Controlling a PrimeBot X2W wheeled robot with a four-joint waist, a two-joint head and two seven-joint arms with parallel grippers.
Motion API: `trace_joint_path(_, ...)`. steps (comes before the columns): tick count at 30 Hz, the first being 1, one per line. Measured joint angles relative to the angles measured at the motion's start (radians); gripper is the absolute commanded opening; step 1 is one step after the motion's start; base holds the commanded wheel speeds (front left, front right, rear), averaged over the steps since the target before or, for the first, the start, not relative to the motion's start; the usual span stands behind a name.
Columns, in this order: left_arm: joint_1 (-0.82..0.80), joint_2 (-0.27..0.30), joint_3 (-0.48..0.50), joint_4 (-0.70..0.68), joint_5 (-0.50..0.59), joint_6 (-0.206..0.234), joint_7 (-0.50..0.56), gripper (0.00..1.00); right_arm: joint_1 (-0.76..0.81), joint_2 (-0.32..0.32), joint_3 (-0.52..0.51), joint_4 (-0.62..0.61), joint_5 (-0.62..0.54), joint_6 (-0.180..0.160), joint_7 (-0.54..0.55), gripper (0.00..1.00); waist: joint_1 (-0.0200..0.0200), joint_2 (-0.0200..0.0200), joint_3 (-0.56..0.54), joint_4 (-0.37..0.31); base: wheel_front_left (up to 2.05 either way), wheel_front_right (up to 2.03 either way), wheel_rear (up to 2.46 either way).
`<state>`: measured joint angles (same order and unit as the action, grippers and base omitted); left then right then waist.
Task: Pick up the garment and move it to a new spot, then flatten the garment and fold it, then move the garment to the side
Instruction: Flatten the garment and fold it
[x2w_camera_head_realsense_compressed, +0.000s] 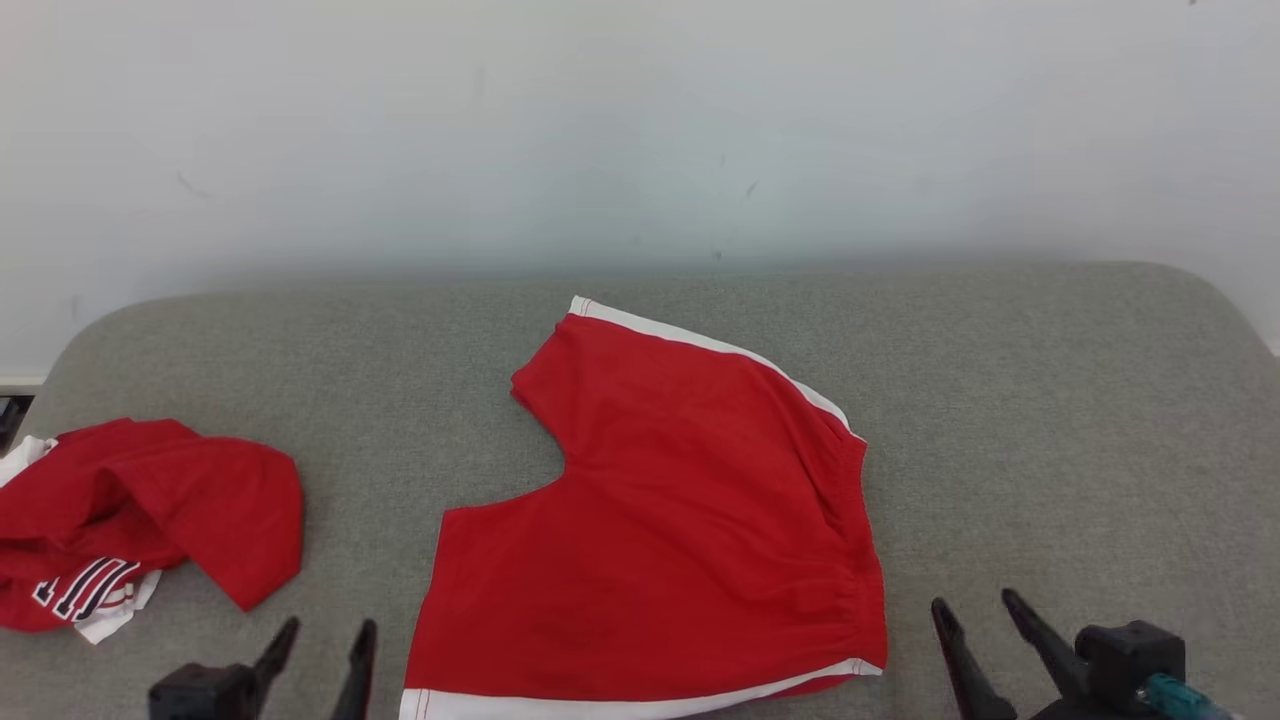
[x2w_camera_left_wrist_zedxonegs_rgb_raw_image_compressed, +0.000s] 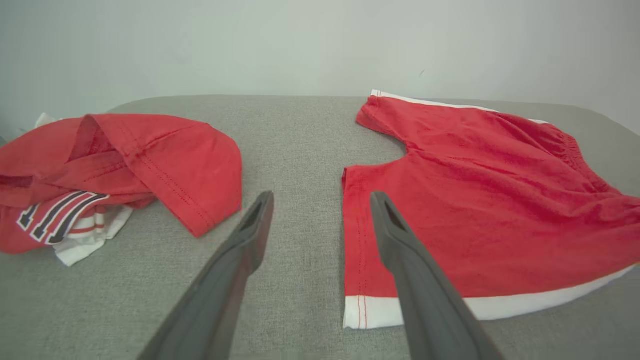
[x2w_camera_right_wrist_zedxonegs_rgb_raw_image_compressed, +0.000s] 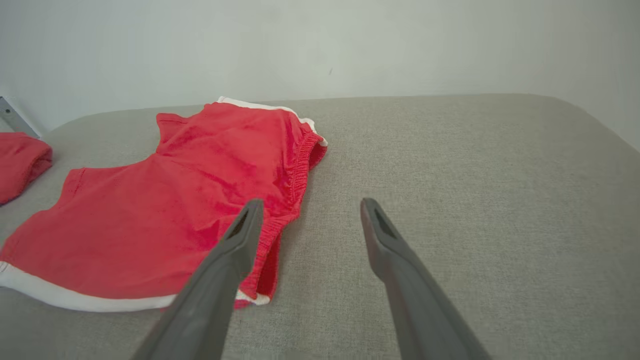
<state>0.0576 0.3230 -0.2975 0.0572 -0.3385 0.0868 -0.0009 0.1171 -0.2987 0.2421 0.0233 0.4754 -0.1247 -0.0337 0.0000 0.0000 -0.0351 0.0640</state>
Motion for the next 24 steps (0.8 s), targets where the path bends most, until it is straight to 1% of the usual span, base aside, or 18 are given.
trace_joint_path(2, 0.000, -0.008, -0.016, 0.008, -0.015, -0.020, 0.023, 1.00, 0.001, 0.010, 0.016, 0.005, 0.015, 0.002, 0.025, 1.00, -0.0001, 0.0000, 0.003, 0.005, 0.00, 0.00, 0.00)
trace_joint_path(4, 0.000, -0.009, -0.024, 0.028, -0.023, -0.027, 0.043, 1.00, -0.001, 0.009, 0.029, 0.022, 0.024, 0.010, 0.053, 1.00, 0.0000, 0.0001, 0.007, 0.009, 0.00, 0.00, 0.00)
trace_joint_path(12, -0.005, -0.017, -0.049, 0.096, -0.076, -0.080, 0.129, 1.00, -0.031, 0.036, 0.091, 0.078, 0.027, 0.012, 0.140, 1.00, 0.0000, 0.0000, 0.033, 0.021, 0.00, 0.00, 0.00)
trace_joint_path(15, -0.045, -0.026, -0.070, 0.136, -0.087, -0.109, 0.165, 1.00, -0.060, 0.051, 0.109, 0.113, 0.027, 0.012, 0.167, 1.00, 0.0001, 0.0000, 0.051, 0.029, 0.00, 0.00, 0.00)
trace_joint_path(17, -0.065, -0.030, -0.072, 0.154, -0.097, -0.119, 0.175, 1.00, -0.079, 0.054, 0.118, 0.132, 0.026, 0.012, 0.177, 1.00, 0.0001, 0.0001, 0.059, 0.032, 0.00, 0.00, 0.00)
trace_joint_path(19, -0.080, -0.032, -0.078, 0.179, -0.101, -0.125, 0.187, 1.00, -0.102, 0.056, 0.130, 0.150, 0.019, 0.021, 0.193, 1.00, 0.0000, 0.0001, 0.065, 0.035, 0.00, 0.00, 0.00)
trace_joint_path(24, -0.102, -0.041, -0.087, 0.225, -0.115, -0.141, 0.212, 1.00, -0.129, 0.065, 0.146, 0.184, 0.014, 0.023, 0.210, 1.00, 0.0000, 0.0000, 0.071, 0.035, 0.00, 0.00, 0.00)
